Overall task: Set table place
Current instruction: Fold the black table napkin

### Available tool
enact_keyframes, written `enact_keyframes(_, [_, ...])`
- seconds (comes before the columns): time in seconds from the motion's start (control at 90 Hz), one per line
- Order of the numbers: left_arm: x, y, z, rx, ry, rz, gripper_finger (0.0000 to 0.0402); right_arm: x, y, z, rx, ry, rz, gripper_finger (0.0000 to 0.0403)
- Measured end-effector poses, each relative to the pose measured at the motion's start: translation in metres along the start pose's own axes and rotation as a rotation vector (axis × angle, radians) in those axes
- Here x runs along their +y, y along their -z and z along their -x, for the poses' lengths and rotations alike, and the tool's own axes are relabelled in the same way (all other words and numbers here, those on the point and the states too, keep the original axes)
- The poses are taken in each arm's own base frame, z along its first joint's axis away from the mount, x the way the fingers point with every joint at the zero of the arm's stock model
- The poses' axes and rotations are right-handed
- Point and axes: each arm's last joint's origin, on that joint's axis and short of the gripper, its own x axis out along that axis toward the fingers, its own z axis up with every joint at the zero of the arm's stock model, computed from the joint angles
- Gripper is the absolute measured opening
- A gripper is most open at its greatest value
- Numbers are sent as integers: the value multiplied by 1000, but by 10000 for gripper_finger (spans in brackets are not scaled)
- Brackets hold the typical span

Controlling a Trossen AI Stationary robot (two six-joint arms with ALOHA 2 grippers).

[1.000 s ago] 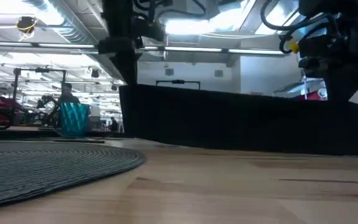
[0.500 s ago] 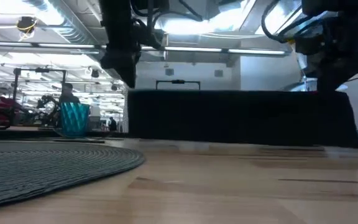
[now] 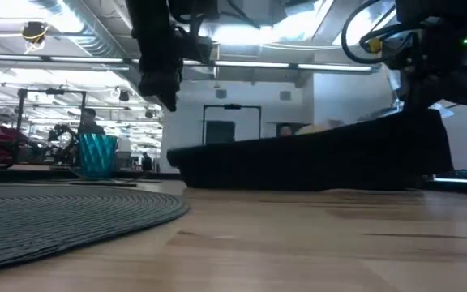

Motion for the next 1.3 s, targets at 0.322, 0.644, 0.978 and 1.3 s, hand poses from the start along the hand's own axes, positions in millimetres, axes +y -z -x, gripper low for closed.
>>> enact_keyframes(0.322, [-11,7,-6,22,62,78,0,6,1,3,11,-97,24,0])
enact_keyframes(0.644, [-48,-29,-3,-196,510,181,0,8,2,4,14,-128,26,0])
enact_keyframes(0.978, [-101,-36,-46,-113,513,107,0,8,2,4,18,-136,49,0])
enact_keyframes(1.3, [-108,-21,-56,-32,503,71,0,9,3,4,20,-172,166,0])
